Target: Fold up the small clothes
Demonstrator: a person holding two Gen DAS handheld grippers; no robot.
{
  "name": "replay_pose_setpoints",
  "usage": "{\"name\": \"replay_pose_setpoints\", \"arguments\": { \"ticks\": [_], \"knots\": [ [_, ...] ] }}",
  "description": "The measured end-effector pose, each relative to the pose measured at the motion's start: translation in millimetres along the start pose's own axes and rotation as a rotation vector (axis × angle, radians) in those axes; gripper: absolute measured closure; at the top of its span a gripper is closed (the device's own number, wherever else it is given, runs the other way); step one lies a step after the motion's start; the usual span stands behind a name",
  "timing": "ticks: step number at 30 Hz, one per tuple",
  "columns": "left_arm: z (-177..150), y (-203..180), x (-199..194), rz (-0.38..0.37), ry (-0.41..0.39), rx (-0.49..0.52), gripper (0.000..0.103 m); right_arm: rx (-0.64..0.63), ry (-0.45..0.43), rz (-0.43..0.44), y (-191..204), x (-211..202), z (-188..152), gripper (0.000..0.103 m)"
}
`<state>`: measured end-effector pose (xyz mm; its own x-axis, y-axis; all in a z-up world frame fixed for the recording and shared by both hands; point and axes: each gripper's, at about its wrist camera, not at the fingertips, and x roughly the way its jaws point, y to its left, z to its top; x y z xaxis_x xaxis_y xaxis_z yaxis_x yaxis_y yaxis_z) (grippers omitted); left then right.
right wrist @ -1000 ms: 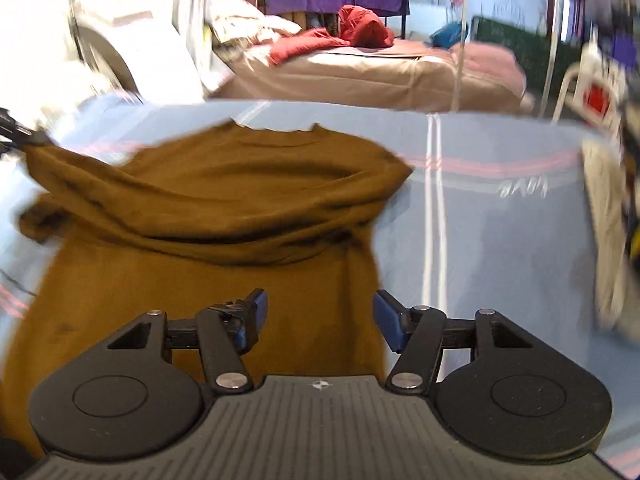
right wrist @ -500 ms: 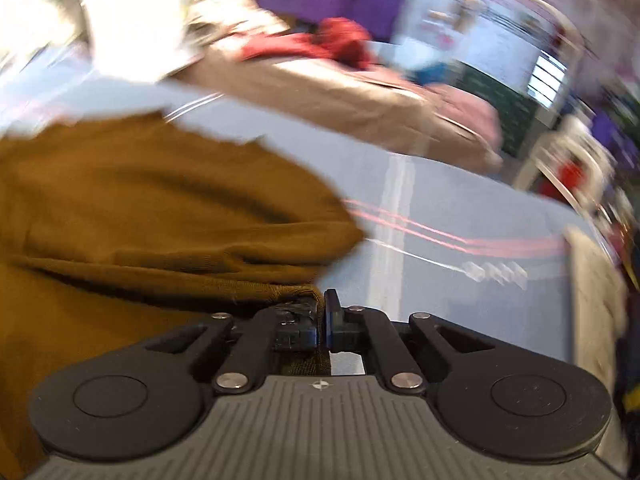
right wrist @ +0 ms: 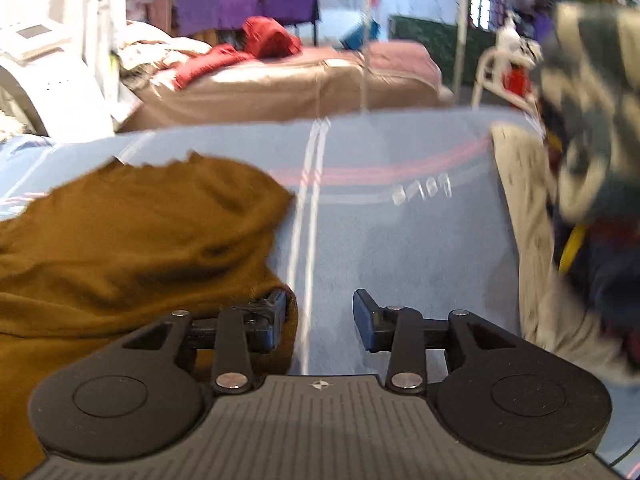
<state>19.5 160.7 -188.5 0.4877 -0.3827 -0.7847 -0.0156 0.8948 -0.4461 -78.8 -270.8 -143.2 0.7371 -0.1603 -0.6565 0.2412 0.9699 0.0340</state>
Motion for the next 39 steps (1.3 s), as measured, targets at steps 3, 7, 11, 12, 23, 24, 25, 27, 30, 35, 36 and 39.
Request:
{"name": "replay_pose_setpoints", "arguments": {
  "ticks": [3, 7, 11, 12, 23, 24, 25, 27, 30, 35, 36, 39],
  "knots": [
    [0, -4, 1, -0.001, 0.005, 0.016, 0.092, 0.063, -0.002, 0.045, -7, 6, 23, 0.034],
    [-1, -11, 4, -0.010, 0.008, 0.027, 0.088, 0.203, 0.074, 0.112, -15, 52, 61, 0.034],
    [-2, -16, 7, -0.006, 0.011, 0.039, 0.088, 0.425, 0.198, 0.147, -24, 110, 77, 0.035],
    [-2, -16, 7, -0.009, 0.013, 0.033, 0.088, 0.504, 0.233, 0.143, -28, 122, 76, 0.034],
    [8, -14, 16, -0.022, 0.012, 0.031, 0.087, 0.654, 0.175, 0.072, -33, 136, 103, 0.099],
    [11, -15, 18, -0.021, 0.008, 0.033, 0.087, 0.621, 0.157, 0.060, -31, 138, 110, 0.099],
    [13, -16, 20, -0.023, 0.004, 0.035, 0.087, 0.593, 0.150, 0.057, -28, 141, 117, 0.099],
    [18, -19, 26, -0.022, 0.003, 0.036, 0.087, 0.553, 0.159, 0.045, -24, 151, 124, 0.099],
    [22, -22, 30, 0.008, -0.014, 0.051, 0.087, 0.514, 0.205, 0.023, -26, 170, 123, 0.096],
    [25, -15, 14, 0.029, -0.068, 0.052, 0.080, 0.337, 0.136, -0.069, -16, 162, 121, 0.041],
    [26, -15, 11, 0.022, -0.069, 0.058, 0.074, 0.287, 0.091, -0.083, -13, 152, 120, 0.016],
    [27, -16, 7, -0.032, -0.053, 0.074, 0.065, 0.018, -0.019, -0.073, 26, 118, 118, 0.000]
  ]
}}
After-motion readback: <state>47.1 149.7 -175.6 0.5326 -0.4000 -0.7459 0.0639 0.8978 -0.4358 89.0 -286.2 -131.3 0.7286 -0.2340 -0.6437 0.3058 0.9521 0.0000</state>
